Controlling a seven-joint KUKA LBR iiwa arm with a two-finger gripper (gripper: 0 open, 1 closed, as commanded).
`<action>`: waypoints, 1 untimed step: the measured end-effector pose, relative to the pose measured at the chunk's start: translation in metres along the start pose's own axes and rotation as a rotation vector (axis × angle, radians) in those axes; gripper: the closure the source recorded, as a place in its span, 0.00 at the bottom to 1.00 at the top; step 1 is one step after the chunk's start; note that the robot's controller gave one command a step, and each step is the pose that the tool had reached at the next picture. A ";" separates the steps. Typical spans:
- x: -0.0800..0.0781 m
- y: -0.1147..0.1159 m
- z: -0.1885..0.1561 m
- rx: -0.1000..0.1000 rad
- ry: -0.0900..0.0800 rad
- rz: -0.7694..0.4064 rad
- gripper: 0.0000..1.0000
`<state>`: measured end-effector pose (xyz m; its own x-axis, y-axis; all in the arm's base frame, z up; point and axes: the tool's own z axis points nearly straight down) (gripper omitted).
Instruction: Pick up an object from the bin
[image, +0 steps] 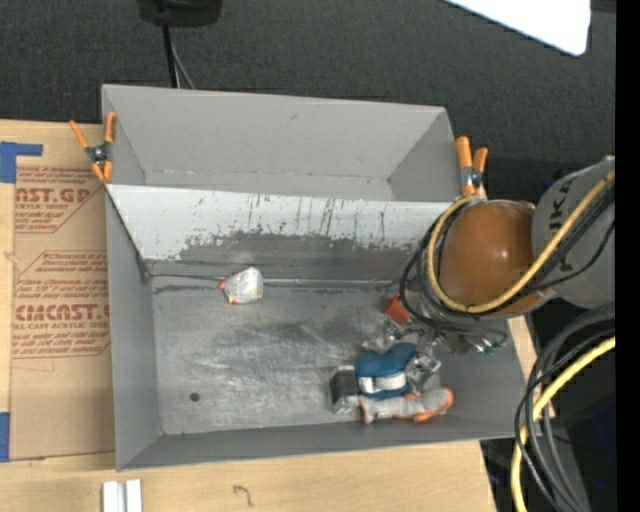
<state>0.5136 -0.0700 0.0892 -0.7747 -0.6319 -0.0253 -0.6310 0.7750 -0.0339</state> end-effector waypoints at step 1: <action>0.000 0.000 0.000 0.000 0.000 0.000 1.00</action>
Offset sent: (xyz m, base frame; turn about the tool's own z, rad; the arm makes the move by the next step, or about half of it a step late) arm 0.0104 -0.0098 0.1532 -0.0362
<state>0.5136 -0.0700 0.0891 -0.7744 -0.6322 -0.0254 -0.6313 0.7748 -0.0342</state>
